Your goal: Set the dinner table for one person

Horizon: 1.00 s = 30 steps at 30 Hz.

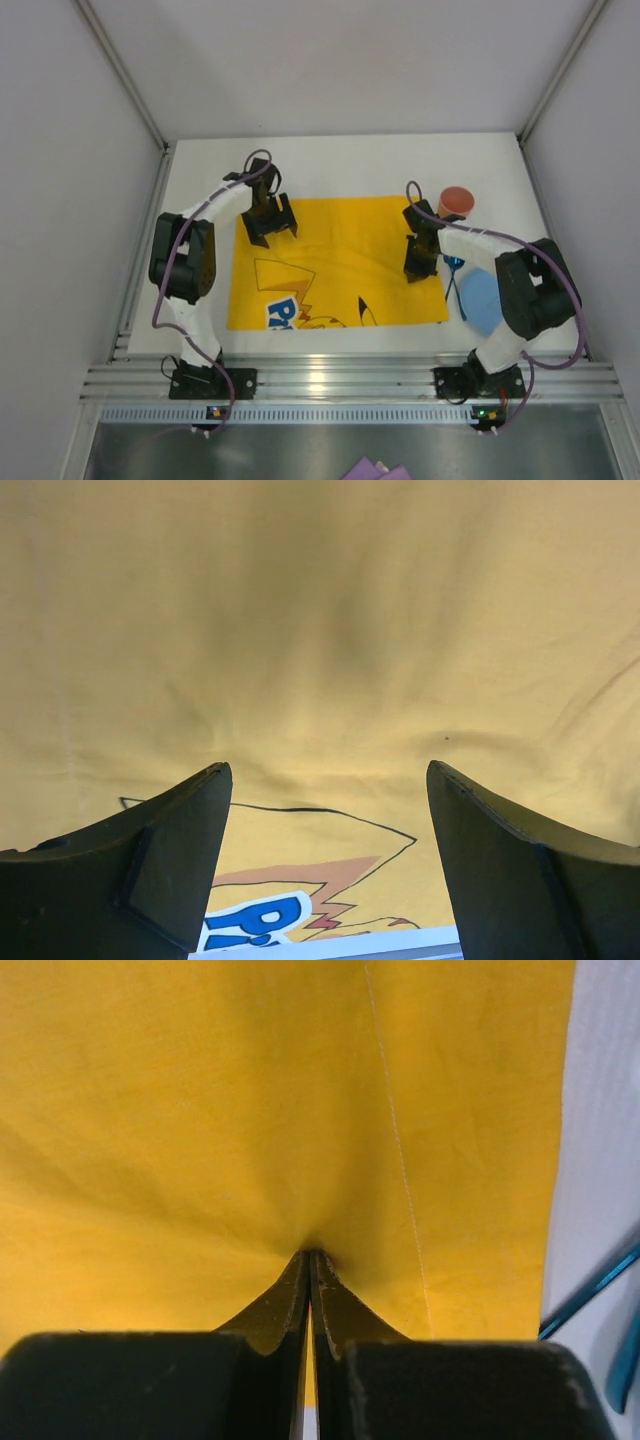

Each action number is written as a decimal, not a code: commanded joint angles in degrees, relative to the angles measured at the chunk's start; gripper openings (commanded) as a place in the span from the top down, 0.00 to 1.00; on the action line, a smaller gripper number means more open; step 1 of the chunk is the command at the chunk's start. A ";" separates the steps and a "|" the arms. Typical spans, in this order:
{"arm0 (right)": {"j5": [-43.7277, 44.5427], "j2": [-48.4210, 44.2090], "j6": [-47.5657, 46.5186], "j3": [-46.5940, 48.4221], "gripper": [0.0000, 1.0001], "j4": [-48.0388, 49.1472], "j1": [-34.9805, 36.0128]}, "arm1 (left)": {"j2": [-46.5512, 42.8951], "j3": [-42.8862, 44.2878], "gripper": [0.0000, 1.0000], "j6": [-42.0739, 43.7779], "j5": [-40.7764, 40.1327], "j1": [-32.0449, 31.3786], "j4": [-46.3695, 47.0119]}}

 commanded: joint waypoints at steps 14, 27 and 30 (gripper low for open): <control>17.73 -5.96 -14.47 36.71 0.26 -31.20 -2.93 | -11.35 3.75 0.16 -0.97 1.88 -0.07 -0.84; 16.24 12.05 -16.24 51.39 0.30 -29.01 -12.52 | -13.90 -0.65 0.16 -0.53 1.97 0.02 0.65; 14.57 15.93 -16.15 55.18 0.30 -28.30 -12.26 | -13.64 -0.74 0.16 -0.26 1.88 0.02 0.48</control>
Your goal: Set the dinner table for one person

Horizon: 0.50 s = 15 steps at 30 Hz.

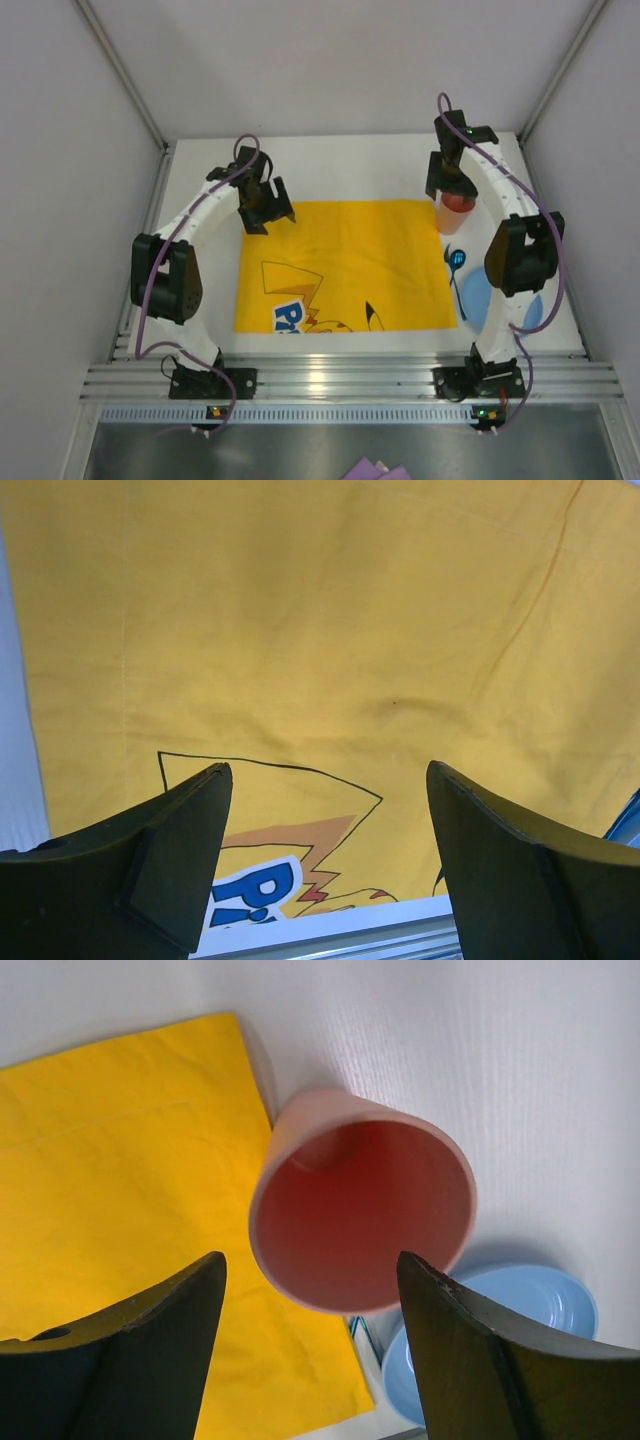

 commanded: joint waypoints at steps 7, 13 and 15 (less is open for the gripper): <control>-1.45 7.70 -1.00 5.08 0.43 2.15 0.35 | -2.36 -0.98 0.17 1.05 -0.15 0.02 0.76; 1.17 11.66 -1.71 3.13 0.88 3.12 0.96 | -1.92 -1.07 0.16 1.58 -0.06 0.10 0.50; 3.80 12.01 -2.23 3.66 1.00 2.77 1.14 | -1.74 -0.89 0.16 1.75 0.02 0.10 0.23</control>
